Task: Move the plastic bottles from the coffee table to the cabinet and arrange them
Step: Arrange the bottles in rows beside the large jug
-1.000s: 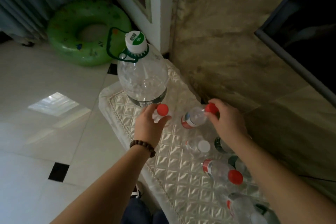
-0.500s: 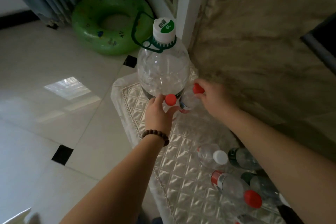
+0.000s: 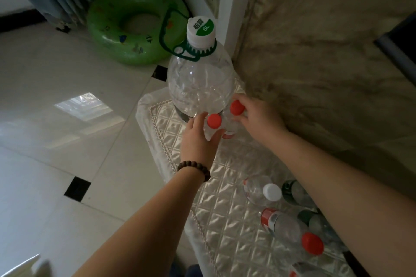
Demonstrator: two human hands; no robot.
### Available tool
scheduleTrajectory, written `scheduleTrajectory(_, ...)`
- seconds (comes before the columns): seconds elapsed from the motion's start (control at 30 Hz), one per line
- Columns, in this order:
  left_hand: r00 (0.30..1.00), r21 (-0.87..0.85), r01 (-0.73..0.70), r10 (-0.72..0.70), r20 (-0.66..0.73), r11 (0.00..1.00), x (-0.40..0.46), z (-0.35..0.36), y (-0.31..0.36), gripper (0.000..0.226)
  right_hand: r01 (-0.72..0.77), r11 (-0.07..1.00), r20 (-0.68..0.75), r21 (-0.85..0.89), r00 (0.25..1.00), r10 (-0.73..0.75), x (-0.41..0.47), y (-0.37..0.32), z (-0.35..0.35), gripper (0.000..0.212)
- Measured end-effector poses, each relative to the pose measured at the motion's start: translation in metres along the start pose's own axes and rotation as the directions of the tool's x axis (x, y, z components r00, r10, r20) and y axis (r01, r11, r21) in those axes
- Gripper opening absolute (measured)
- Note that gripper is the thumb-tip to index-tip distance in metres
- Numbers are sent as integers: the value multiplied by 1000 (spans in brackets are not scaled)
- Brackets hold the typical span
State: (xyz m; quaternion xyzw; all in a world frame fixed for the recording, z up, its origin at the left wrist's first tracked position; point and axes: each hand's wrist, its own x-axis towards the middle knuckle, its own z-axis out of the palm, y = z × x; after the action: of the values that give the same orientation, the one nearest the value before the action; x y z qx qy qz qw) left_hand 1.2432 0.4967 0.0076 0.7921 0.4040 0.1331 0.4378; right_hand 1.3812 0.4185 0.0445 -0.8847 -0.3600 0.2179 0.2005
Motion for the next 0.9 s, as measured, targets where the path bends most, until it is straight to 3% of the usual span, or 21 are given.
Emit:
scheduleTrajectory(0.2,999,43,-15,14,30,999,-11,-12,4,83,-38,998,17,48,999,37,-19,5,-13,71)
scheduleTrajectory(0.27,999,42,-48,48,11,998,-18,-18,6,81,-63,995,9,74,998,63,-33,7,-20,71)
scheduleTrajectory(0.47,945,57,-325,327,-31,944,-61,-32,23,50,-122,990,-45,77,991,126,-92,18,-52,65)
scheduleTrajectory(0.57,921,-22,-373,374,109,927,-88,-32,29,50,-154,987,-44,46,987,156,-124,28,-70,63)
scheduleTrajectory(0.73,819,-31,-316,289,496,948,-112,-3,28,82,-234,971,-65,38,969,237,-170,53,-84,63)
scheduleTrajectory(0.9,829,53,-198,138,543,979,-122,38,28,102,-306,950,-52,58,950,309,-198,84,-77,66)
